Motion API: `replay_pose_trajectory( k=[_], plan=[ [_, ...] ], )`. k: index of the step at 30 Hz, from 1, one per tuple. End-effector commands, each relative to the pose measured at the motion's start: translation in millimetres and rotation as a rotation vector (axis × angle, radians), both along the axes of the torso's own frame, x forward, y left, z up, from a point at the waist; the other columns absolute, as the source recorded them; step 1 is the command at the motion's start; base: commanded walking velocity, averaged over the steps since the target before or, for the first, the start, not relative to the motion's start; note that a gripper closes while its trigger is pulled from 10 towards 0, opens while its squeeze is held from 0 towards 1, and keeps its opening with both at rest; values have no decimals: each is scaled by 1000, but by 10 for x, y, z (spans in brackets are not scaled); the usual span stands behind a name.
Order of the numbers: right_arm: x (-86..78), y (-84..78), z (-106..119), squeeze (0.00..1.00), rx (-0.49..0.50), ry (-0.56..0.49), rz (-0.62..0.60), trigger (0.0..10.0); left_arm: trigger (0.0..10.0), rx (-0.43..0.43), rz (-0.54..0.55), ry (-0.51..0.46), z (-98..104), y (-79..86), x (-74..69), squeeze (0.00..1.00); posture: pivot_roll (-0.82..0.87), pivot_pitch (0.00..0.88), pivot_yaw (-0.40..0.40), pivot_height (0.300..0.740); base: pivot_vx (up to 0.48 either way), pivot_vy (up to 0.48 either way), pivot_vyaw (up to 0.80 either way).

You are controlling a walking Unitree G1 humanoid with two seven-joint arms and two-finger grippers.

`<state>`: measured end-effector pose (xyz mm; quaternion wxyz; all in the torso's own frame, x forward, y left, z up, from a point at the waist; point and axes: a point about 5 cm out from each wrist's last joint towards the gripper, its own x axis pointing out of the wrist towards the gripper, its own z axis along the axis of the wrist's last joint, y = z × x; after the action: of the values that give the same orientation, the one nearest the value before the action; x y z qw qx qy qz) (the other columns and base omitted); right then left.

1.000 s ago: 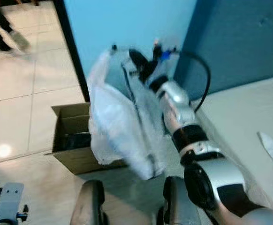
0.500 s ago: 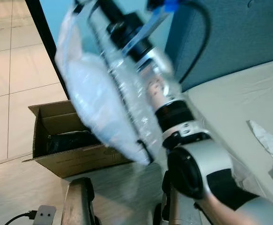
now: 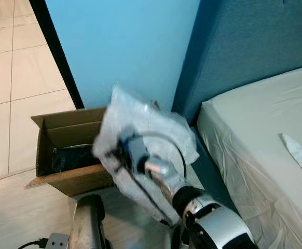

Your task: Clean up the room

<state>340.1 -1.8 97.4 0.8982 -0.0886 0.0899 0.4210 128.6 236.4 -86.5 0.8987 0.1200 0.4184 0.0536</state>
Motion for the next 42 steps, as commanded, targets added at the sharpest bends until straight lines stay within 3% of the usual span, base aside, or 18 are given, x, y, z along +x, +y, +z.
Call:
replay_pose_trajectory(
  k=[1,8,13,15,16,17,20,22,24,26,28,32,33,35,36,37,39,42],
  plan=[
    [-40,75,-11,1000,76,40,-18,10000,10000,-19,-49,56,-74,-99,-135,0,128,309,-38,468,0,0,0],
    [171,-49,325,1000,361,49,-119,10000,10000,-28,-61,53,-75,-148,-98,0,118,293,-34,468,0,0,0],
    [248,-99,493,1000,489,44,-135,10000,10000,-38,-65,41,-67,-180,-52,0,113,287,-33,468,0,0,0],
    [269,-112,564,1000,556,50,-120,10000,10000,-45,-63,27,-55,-187,-17,0,108,280,-32,468,0,0,0],
    [288,-127,676,1000,664,67,-71,10000,10000,-51,-43,4,-30,-164,37,0,105,271,-31,468,0,0,0],
    [288,-127,676,1000,664,67,-71,10000,10000,-51,-43,4,-30,-164,37,0,105,271,-31,468,0,0,0],
    [281,-220,949,1000,927,89,113,10000,10000,-52,7,-29,24,-65,136,0,93,251,-34,468,0,0,0],
    [281,-220,949,1000,927,89,113,10000,10000,-52,7,-29,24,-65,136,0,93,251,-34,468,0,0,0],
    [259,-362,1023,0,1005,69,174,10000,10000,-50,23,-20,28,-35,158,0,75,227,-38,468,0,0,0],
    [262,-429,1026,0,1011,52,160,10000,10000,-51,26,-14,24,-36,159,0,71,224,-38,468,0,0,0],
    [335,-696,974,0,1012,6,-20,10000,10000,-57,33,7,1,-60,143,0,44,200,-43,468,0,0,0],
    [364,-840,946,0,1025,-13,-119,10000,10000,-60,35,19,-12,-76,128,0,41,197,-43,468,0,0,0],
    [335,-1166,857,0,1059,-39,-269,10000,10000,-70,32,56,-54,-134,79,0,7,173,-43,468,0,0,0],
    [335,-1166,857,0,1059,-39,-269,10000,10000,-70,32,56,-54,-134,79,0,7,173,-43,468,0,0,0],
    [296,-1312,805,0,1055,-49,-324,10000,10000,-76,28,73,-73,-171,60,0,-13,162,-42,468,0,0,0],
    [296,-1312,805,0,1055,-49,-324,10000,10000,-76,28,73,-73,-171,60,0,-13,162,-42,468,0,0,0],
    [182,-1627,639,0,952,-34,-501,10000,10000,-86,9,101,-100,-239,46,0,-51,141,-42,468,0,0,0],
    [142,-1722,578,0,911,-25,-564,10000,10000,-88,3,107,-106,-256,45,0,-51,141,-42,468,0,0,0]
  ],
)
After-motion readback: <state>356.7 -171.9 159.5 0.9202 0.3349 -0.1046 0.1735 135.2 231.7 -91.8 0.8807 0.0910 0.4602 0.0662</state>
